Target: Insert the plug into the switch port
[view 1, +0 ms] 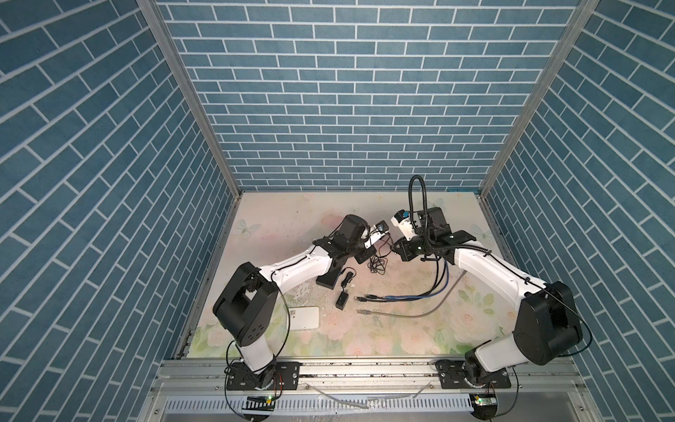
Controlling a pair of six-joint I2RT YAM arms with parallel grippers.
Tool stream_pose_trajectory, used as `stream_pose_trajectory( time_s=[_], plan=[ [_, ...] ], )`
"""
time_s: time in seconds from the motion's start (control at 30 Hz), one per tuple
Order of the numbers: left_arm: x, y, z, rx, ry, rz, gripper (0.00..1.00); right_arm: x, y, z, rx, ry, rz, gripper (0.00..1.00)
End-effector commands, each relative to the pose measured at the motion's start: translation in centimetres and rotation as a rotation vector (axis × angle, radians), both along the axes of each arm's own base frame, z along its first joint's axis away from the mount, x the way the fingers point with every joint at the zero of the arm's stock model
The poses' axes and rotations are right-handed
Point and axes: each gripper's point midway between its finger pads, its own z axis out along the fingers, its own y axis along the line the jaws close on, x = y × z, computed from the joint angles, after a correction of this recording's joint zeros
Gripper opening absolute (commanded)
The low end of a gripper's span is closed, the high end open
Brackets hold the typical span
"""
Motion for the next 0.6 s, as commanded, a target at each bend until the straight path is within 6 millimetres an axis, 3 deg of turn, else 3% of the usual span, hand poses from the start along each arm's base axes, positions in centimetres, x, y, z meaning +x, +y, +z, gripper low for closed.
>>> stream_pose_trajectory(
  time_s=[0.0, 0.27, 0.57],
  plan=[
    [-1.1, -0.4, 1.1, -0.002, -0.078, -0.072, 0.0, -0.6, 0.5, -0.3, 0.005, 0.047, 0.024, 0.12],
    [-3.0, -0.4, 1.2, 0.023, -0.121, -0.177, 0.0, -0.4, 1.1, 0.2, 0.01, 0.066, 0.056, 0.22],
    [-3.3, -0.4, 0.5, 0.087, -0.109, -0.218, 0.0, -0.1, 1.5, 0.5, 0.011, 0.076, 0.07, 0.23]
  ],
)
